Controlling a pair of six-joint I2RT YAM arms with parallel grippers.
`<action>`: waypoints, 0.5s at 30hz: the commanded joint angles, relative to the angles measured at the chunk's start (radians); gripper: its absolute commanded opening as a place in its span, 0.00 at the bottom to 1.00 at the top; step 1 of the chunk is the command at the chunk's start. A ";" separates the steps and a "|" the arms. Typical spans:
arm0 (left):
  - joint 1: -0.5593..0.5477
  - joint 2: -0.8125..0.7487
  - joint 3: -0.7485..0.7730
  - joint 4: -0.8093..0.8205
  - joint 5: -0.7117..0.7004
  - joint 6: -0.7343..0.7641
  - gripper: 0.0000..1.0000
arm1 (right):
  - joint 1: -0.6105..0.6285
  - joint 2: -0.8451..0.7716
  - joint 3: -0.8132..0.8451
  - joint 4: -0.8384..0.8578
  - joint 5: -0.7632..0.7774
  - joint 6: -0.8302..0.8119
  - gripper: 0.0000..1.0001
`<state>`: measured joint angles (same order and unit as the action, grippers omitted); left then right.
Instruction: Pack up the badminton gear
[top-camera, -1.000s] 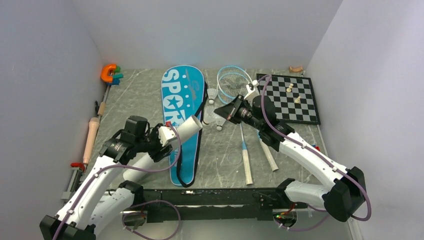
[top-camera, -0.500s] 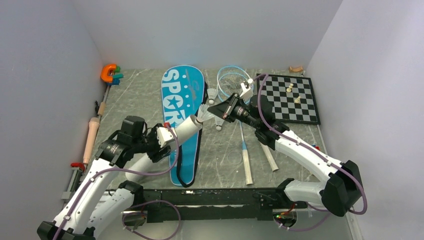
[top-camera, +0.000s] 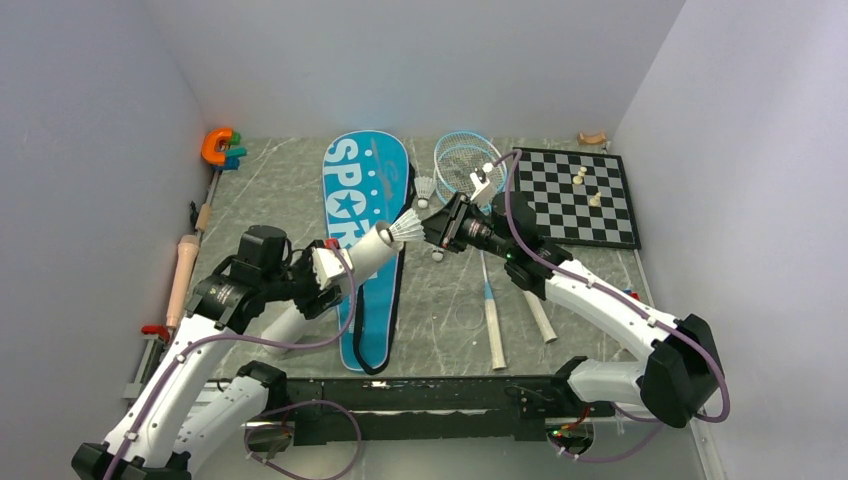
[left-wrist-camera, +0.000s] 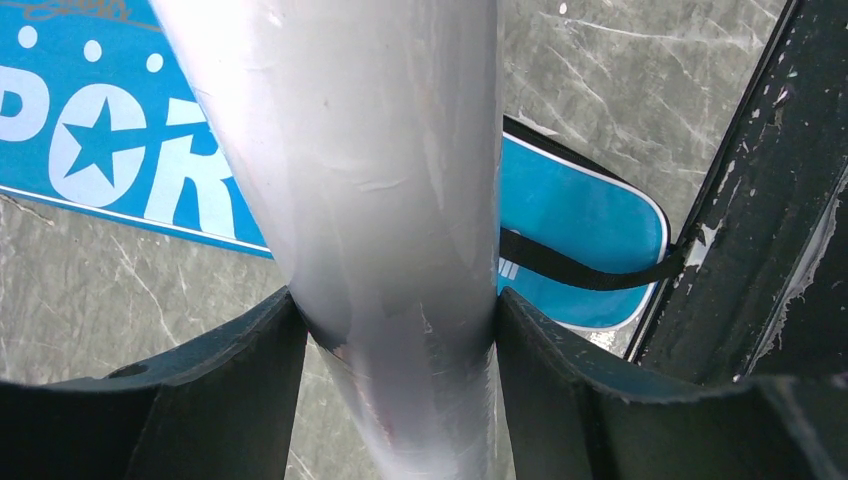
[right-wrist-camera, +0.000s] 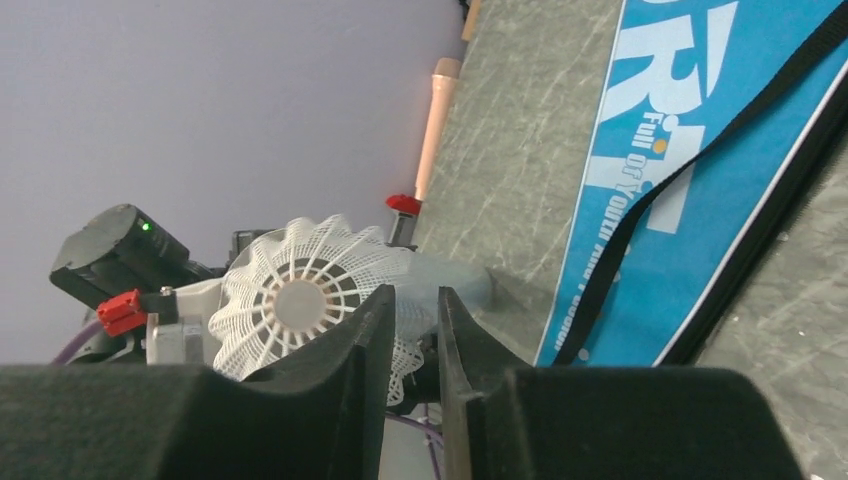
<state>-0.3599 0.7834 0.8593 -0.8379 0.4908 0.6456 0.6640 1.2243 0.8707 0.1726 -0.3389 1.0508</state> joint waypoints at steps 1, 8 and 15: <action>-0.004 -0.001 0.044 0.018 0.049 0.012 0.58 | 0.008 -0.016 0.080 -0.059 -0.004 -0.087 0.30; -0.007 0.021 0.046 0.009 0.051 0.015 0.57 | 0.078 0.004 0.182 -0.183 0.063 -0.223 0.35; -0.014 0.011 0.056 0.001 0.050 0.024 0.57 | 0.102 0.037 0.232 -0.277 0.092 -0.270 0.39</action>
<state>-0.3664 0.8108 0.8639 -0.8486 0.5003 0.6495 0.7635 1.2453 1.0618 -0.0360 -0.2874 0.8356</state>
